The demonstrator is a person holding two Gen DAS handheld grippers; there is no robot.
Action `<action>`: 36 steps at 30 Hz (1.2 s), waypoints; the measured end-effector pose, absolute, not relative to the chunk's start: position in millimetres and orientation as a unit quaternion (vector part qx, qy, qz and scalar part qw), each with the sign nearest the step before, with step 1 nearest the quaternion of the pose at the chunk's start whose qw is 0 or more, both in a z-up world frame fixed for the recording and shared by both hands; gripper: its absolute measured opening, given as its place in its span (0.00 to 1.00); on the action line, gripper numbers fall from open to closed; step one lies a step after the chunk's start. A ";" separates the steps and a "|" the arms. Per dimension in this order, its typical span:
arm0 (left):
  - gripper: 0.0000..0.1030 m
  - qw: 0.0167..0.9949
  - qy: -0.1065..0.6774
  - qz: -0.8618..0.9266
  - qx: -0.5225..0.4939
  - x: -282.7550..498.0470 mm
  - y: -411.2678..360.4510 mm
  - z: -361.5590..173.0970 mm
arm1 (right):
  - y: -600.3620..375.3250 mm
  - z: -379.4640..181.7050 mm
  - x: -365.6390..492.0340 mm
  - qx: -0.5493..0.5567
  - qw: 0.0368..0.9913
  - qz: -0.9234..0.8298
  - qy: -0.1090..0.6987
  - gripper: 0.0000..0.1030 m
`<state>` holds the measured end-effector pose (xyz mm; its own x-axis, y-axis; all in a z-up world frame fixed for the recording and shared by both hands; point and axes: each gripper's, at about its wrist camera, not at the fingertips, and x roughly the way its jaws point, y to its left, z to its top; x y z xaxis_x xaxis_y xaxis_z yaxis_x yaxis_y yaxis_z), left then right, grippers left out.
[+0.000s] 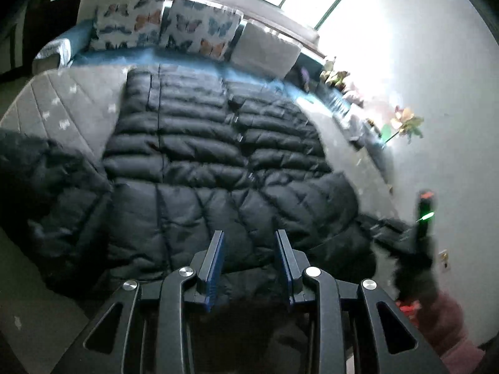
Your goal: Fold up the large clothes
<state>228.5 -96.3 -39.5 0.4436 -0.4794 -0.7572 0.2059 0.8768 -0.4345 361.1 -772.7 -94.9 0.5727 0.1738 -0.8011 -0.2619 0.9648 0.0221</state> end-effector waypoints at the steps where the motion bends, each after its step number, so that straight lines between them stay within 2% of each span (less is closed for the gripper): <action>1: 0.34 0.835 0.492 -0.202 -0.141 230.8 -97.1 -47.6 | -771.0 -83.0 360.6 -0.047 0.891 0.127 0.433 0.33; 5: 0.34 0.827 0.510 -0.178 -0.152 236.0 -87.3 -83.4 | -752.7 -65.0 371.0 -0.076 0.900 0.136 0.408 0.34; 12: 0.33 0.828 0.505 -0.178 -0.168 239.7 -69.7 -124.0 | -738.6 -116.2 392.4 -0.083 0.874 0.132 0.461 0.34; 16: 0.33 0.827 0.500 -0.183 -0.182 231.7 -54.7 -107.0 | -728.2 -83.4 374.0 -0.109 0.880 0.122 0.446 0.34; 20: 0.34 0.848 0.454 -0.154 -0.228 216.2 -9.0 -76.9 | -695.5 -52.1 346.9 -0.110 0.883 0.196 0.412 0.34; 22: 0.39 0.854 0.427 -0.116 -0.275 210.9 28.4 -66.9 | -668.4 -56.3 339.6 -0.118 0.869 0.241 0.416 0.34; 24: 0.67 0.854 0.405 -0.069 -0.320 206.0 62.6 -62.7 | -648.5 -76.6 342.6 -0.139 0.853 0.251 0.436 0.34; 26: 0.77 0.850 0.378 -0.025 -0.367 200.0 98.1 -60.7 | -633.0 -107.8 346.8 -0.167 0.831 0.251 0.467 0.34; 29: 0.79 0.841 0.348 0.014 -0.414 198.1 147.3 -59.1 | -629.0 -115.8 344.1 -0.189 0.834 0.240 0.460 0.34; 36: 0.82 0.792 0.322 0.083 -0.511 228.7 237.5 -81.3 | -615.9 -74.4 338.0 -0.138 0.842 0.294 0.431 0.34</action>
<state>228.7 237.5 -81.3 0.7782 -0.1972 -0.5962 -0.4618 0.4635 -0.7562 338.0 -615.9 -74.4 0.4552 0.3755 -0.8073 -0.6135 0.7894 0.0212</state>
